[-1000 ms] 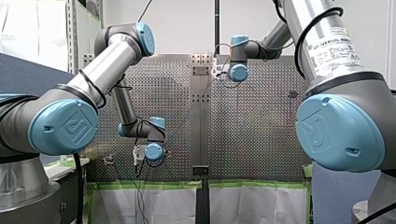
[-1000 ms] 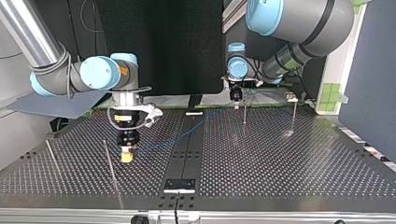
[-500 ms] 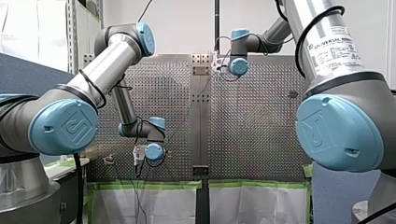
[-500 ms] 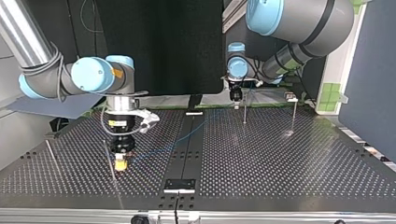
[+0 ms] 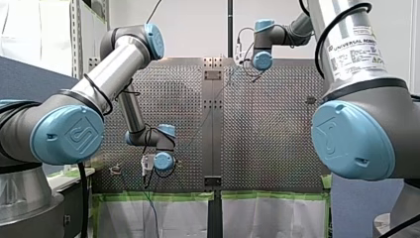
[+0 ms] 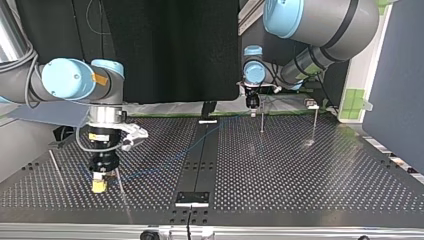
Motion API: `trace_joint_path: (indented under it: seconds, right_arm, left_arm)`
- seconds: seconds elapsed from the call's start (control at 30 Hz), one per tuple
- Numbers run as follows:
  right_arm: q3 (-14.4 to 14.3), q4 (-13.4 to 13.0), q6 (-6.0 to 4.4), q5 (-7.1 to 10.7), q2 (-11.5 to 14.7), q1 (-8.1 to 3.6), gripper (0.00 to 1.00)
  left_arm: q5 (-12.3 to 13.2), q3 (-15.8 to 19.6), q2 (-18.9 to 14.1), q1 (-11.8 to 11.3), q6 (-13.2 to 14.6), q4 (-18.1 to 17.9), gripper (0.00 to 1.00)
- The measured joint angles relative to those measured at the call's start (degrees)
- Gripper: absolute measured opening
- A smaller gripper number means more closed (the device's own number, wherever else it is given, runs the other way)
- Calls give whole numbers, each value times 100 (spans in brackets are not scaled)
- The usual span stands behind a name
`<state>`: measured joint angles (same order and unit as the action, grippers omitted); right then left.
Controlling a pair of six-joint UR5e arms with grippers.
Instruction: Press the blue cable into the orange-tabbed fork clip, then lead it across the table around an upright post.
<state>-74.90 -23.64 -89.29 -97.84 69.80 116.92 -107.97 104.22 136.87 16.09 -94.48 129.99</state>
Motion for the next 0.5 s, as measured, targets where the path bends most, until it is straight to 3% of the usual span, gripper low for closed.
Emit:
trace_joint_path:
  seconds: [0.5]
  right_arm:
    - [-128,160,108,-66,-4,-391,0]
  left_arm:
    - [0,0,0,1,-8,3,100]
